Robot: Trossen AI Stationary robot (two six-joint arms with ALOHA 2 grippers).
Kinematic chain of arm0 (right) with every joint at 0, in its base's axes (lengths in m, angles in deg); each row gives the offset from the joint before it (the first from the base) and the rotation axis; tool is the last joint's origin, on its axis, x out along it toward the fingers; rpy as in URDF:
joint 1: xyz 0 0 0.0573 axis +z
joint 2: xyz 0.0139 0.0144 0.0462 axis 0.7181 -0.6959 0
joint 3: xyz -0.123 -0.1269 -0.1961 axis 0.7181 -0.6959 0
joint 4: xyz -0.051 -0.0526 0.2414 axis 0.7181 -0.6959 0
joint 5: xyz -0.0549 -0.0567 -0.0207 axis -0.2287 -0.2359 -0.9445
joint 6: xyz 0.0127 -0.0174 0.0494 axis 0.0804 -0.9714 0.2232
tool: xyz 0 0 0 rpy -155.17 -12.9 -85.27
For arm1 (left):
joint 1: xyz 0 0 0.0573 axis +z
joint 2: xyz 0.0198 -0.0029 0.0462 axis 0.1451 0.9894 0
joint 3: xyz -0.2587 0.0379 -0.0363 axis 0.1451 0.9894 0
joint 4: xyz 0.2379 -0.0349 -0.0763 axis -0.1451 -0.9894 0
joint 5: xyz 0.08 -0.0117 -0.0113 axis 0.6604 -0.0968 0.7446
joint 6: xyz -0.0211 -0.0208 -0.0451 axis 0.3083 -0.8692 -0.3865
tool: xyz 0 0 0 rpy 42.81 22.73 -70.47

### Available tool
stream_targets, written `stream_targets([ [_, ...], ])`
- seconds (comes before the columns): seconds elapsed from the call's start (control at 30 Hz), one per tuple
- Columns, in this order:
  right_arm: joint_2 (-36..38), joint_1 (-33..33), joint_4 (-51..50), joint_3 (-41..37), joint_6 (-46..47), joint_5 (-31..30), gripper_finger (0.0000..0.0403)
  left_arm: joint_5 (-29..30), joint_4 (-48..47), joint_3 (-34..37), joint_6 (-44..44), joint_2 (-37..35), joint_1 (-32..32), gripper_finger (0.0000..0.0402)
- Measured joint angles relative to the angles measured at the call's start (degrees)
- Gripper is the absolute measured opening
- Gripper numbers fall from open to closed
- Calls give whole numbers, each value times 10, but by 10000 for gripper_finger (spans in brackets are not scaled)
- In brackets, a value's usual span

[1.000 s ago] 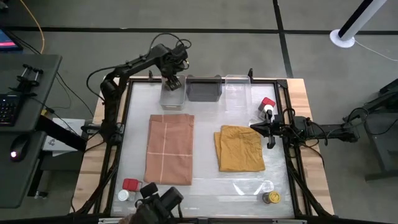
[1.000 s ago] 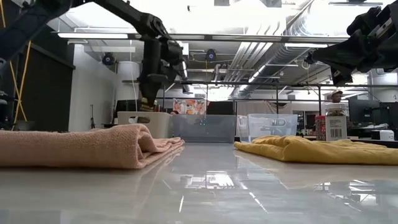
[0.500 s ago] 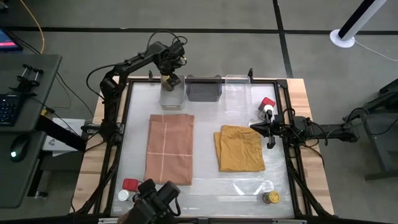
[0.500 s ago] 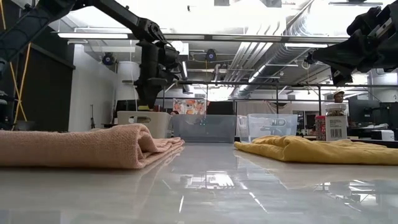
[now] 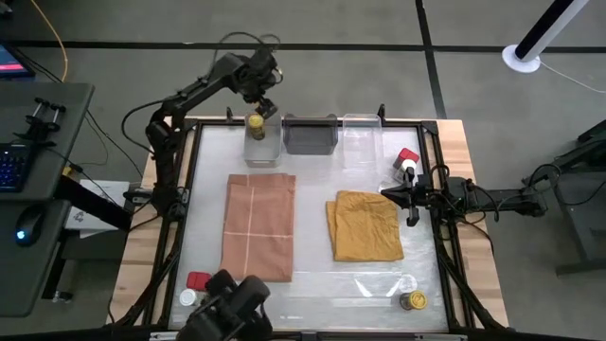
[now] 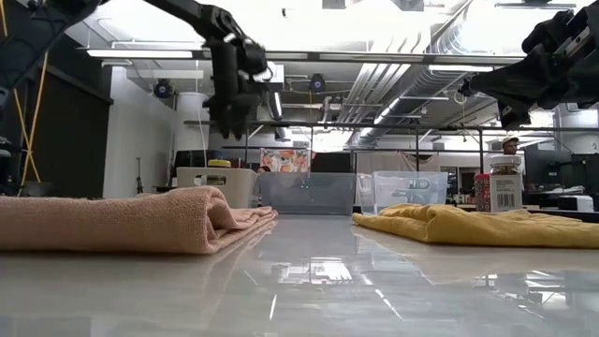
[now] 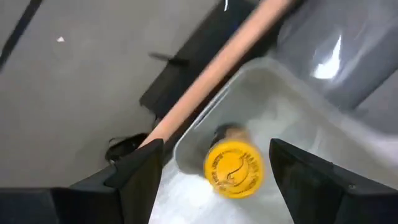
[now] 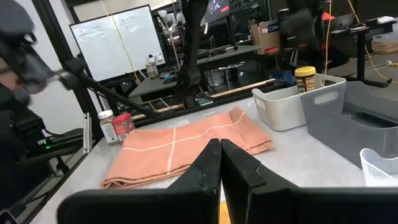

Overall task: Sort spices by type
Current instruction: Put the yellow seasoning bottle into the gray bin

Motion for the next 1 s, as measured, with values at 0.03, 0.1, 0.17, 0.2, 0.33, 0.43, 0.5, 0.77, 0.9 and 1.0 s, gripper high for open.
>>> stream_targets([
  [0.03, 0, 0, 0, 0, 0, 0, 1, -24, 4, 0, -25, -11, -3, 278],
  [0.1, 0, 0, 0, 0, 0, 0, 1, -101, 31, 13, -76, -36, -17, 278],
  [0.17, 0, 0, 0, 0, 0, 0, 1, -177, 80, 49, -112, -71, -49, 278],
  [0.2, 0, 0, 0, 0, 0, 0, 1, -199, 112, 75, -128, -91, -73, 278],
  [0.33, 0, 0, 0, 0, 0, 0, 1, -211, 229, 200, -168, -186, -203, 278],
  [0.43, 0, 0, 0, 0, 0, 0, 1, -208, 321, 302, -222, -256, -311, 278],
  [0.5, 0, 0, 0, 0, 0, 0, 1, -199, 388, 366, -269, -300, -375, 278],
  [0.77, -1, 0, 32, 0, 11, -15, 1, -21, 540, 485, -409, -451, -515, 278],
  [0.9, -1, 0, 157, 0, 216, -62, 1, 51, 535, 485, -407, -512, -529, 278],
  [1.0, -1, 0, 223, 0, 288, -140, 1, 80, 536, 485, -380, -550, -528, 278],
])
